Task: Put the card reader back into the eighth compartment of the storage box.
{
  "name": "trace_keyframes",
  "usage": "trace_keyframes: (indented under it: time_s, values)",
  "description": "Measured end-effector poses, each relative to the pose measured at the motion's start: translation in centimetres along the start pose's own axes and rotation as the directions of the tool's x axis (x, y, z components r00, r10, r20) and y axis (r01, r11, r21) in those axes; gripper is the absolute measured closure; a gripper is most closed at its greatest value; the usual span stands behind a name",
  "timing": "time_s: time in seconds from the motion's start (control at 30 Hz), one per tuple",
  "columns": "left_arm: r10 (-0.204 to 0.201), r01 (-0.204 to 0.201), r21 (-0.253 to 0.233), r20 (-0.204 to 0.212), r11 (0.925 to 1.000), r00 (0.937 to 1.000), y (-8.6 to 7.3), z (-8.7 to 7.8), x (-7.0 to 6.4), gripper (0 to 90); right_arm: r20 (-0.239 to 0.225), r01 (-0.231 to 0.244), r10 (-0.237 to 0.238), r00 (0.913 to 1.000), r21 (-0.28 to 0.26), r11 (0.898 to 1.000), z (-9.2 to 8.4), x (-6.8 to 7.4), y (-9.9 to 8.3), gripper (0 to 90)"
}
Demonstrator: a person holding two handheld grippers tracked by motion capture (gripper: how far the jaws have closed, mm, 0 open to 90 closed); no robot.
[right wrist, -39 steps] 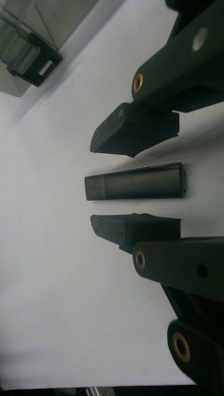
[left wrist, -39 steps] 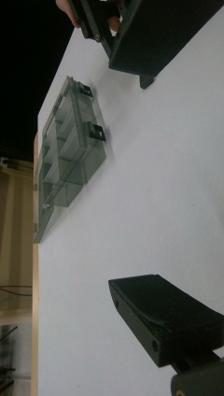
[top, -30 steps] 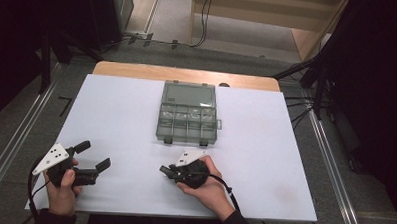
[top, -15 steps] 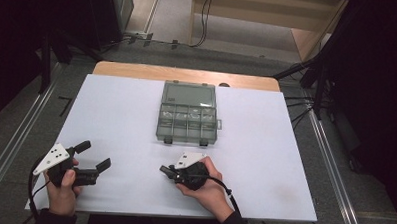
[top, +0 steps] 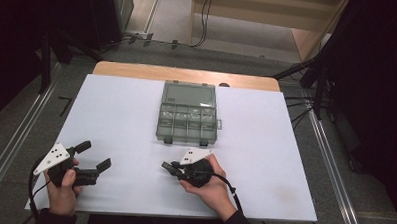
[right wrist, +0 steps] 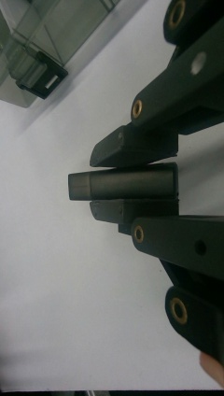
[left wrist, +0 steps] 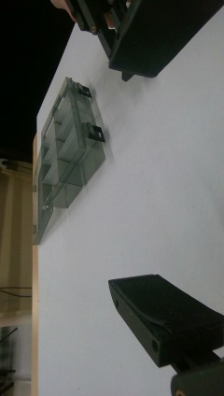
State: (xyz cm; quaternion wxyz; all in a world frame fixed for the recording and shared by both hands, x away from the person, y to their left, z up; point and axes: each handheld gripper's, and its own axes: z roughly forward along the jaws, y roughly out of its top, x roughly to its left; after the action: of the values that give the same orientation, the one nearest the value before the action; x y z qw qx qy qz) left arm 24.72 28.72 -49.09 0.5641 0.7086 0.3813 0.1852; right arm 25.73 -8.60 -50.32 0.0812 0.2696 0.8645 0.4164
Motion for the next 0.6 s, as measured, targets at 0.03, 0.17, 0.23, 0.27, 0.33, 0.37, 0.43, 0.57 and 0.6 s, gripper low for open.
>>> trace_keyframes:
  time_s: [0.03, 0.17, 0.23, 0.27, 0.33, 0.37, 0.43, 0.57, 0.6]
  values:
    - [0.003, -0.003, 0.001, 0.0, 1.0, 1.0, 0.0, 0.0, 0.0, 0.0, -0.003, 0.003, -0.003, 1.0, -0.004, 1.0, -0.1, -0.1, 0.0, 71.3]
    - [0.008, -0.008, 0.004, 0.001, 1.0, 1.0, 0.0, 0.0, 0.0, 0.0, -0.001, -0.001, 0.001, 1.0, -0.011, 1.0, -0.5, -0.1, 0.2, 71.3]
    - [0.006, -0.006, 0.004, 0.001, 1.0, 1.0, 0.0, 0.0, 0.0, 0.0, -0.002, 0.0, 0.0, 1.0, -0.017, 1.0, -0.6, -0.2, 0.3, 71.3]
    - [0.005, -0.005, 0.003, 0.001, 1.0, 1.0, 0.0, 0.0, 0.0, 0.0, -0.002, 0.002, -0.002, 1.0, -0.02, 1.0, -0.7, -0.2, 0.3, 71.3]
    - [0.002, -0.002, 0.001, 0.002, 1.0, 1.0, 0.0, 0.0, 0.0, 0.0, -0.001, -0.006, 0.006, 1.0, -0.025, 1.0, -0.9, -0.3, 0.4, 71.3]
    - [0.003, -0.003, -0.001, 0.004, 1.0, 1.0, 0.0, 0.0, 0.0, 0.0, -0.001, -0.005, 0.005, 1.0, -0.027, 1.0, -1.0, -0.3, 0.4, 71.3]
    - [0.003, -0.003, -0.005, 0.006, 1.0, 1.0, 0.0, 0.0, 0.0, 0.0, -0.003, -0.004, 0.004, 1.0, -0.035, 0.999, -1.2, -0.4, 0.5, 71.3]
    - [0.009, -0.009, 0.001, 0.006, 1.0, 0.9999, 0.0, 0.0, 0.0, 0.0, -0.001, -0.009, 0.009, 1.0, -0.043, 0.999, -1.5, -0.6, 0.6, 71.3]
    - [0.01, -0.01, 0.002, 0.005, 1.0, 0.9999, 0.0, 0.0, 0.0, 0.0, 0.0, -0.012, 0.012, 0.9999, -0.045, 0.999, -1.6, -0.6, 0.6, 71.3]
